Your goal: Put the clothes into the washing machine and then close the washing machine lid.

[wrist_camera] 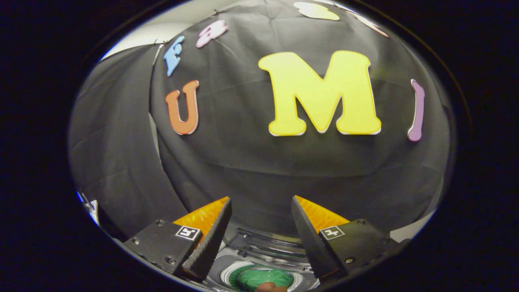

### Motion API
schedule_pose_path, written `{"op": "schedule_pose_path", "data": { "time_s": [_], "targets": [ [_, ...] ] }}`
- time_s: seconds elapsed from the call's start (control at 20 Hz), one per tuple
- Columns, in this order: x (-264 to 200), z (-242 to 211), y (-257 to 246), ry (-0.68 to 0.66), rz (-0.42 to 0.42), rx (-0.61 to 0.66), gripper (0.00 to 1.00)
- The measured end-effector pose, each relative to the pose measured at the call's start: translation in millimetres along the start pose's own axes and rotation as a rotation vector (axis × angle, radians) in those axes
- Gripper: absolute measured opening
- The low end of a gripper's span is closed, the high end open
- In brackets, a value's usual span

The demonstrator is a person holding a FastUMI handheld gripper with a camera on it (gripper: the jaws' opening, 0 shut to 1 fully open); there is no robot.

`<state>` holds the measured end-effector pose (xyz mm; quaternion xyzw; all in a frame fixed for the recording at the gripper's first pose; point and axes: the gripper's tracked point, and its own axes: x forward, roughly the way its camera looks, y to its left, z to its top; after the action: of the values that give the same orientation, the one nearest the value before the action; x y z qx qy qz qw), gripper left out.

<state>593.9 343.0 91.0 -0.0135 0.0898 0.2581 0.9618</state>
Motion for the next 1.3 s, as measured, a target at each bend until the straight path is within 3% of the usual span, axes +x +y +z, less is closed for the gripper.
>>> {"op": "schedule_pose_path", "data": {
  "time_s": [0.25, 0.55, 0.95, 1.3],
  "targets": [
    [55.1, -27.6, -25.9, 0.083, -0.092, -0.012, 0.93],
    [87.2, -64.4, -52.2, 0.192, -0.186, 0.041, 0.93],
    [96.5, -79.2, -50.7, 0.21, -0.154, 0.081, 0.94],
    [86.2, -78.1, -45.9, 0.127, -0.145, 0.053, 0.95]
  ]
}}
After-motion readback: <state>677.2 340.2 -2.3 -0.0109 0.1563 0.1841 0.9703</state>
